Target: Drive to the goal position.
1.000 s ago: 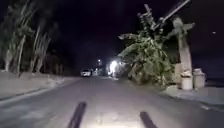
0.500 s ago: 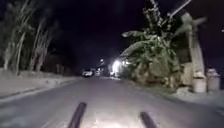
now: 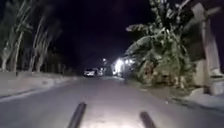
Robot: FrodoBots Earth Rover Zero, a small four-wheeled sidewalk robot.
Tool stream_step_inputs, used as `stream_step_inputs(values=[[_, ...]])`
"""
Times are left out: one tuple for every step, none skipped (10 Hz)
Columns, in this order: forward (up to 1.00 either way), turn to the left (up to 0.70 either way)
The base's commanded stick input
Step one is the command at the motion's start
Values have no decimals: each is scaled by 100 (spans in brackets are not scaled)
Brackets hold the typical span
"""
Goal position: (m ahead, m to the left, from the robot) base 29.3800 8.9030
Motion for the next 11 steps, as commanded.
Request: stream_step_inputs(values=[[100,2],[100,2],[100,2],[100,2],[100,2],[100,2],[100,2],[100,2],[100,2],[100,2],[100,2]])
